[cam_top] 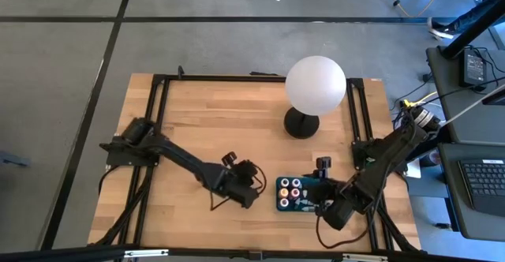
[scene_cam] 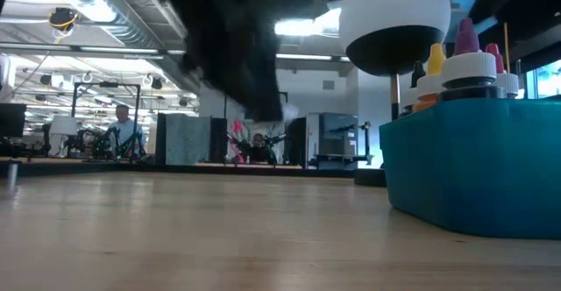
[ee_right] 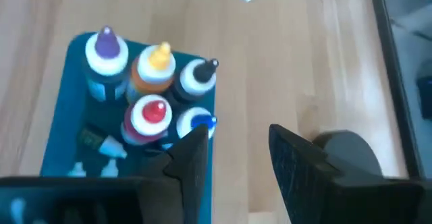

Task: Pick & Place food coloring
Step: Put the dark blue food coloring bottle into the blue bin

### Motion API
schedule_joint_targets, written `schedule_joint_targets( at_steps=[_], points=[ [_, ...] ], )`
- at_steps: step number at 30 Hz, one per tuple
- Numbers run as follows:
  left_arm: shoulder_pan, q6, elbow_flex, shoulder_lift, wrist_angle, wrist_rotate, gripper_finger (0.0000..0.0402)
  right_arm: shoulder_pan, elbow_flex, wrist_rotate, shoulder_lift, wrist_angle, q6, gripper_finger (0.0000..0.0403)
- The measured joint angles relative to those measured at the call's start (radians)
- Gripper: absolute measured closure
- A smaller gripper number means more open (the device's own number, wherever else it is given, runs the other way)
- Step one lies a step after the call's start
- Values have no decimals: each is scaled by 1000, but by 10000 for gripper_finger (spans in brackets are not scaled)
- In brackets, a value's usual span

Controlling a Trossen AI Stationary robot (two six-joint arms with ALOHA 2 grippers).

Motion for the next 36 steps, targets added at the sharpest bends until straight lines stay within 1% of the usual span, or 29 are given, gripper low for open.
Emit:
schedule_joint_targets(
  at_steps=[3, 5, 7, 10, 13, 16, 20, 23, 27, 30, 36],
  points=[
    [-43, 93, 0, -51, 44, -64, 314, -1, -62, -14, -40, 130, -74, 244],
    [-71, 183, 2, -63, 119, -79, 311, -6, -106, -56, -77, 297, -181, 244],
    [-94, 287, 1, -64, 215, -63, 310, -23, -142, -128, -109, 480, -323, 244],
    [-112, 418, 2, -62, 374, 2, 311, -46, -187, -240, -129, 720, -528, 244],
    [-123, 517, 2, -43, 486, 17, 311, -60, -217, -295, -128, 901, -668, 244],
    [-123, 593, 1, -31, 548, 27, 310, -74, -250, -325, -113, 1028, -776, 244],
    [-117, 625, 1, -28, 599, 82, 310, -92, -276, -382, -82, 1104, -825, 244],
    [-112, 633, 1, -28, 637, 139, 309, -103, -286, -391, -53, 1119, -826, 244],
    [-111, 684, 2, -27, 684, 193, 309, -106, -285, -389, -29, 1161, -854, 243],
    [-111, 699, 2, -27, 689, 201, 309, -106, -286, -389, -28, 1173, -883, 244],
    [-107, 700, 2, -27, 713, 199, 309, -108, -285, -388, -28, 1178, -885, 245]
  ],
)
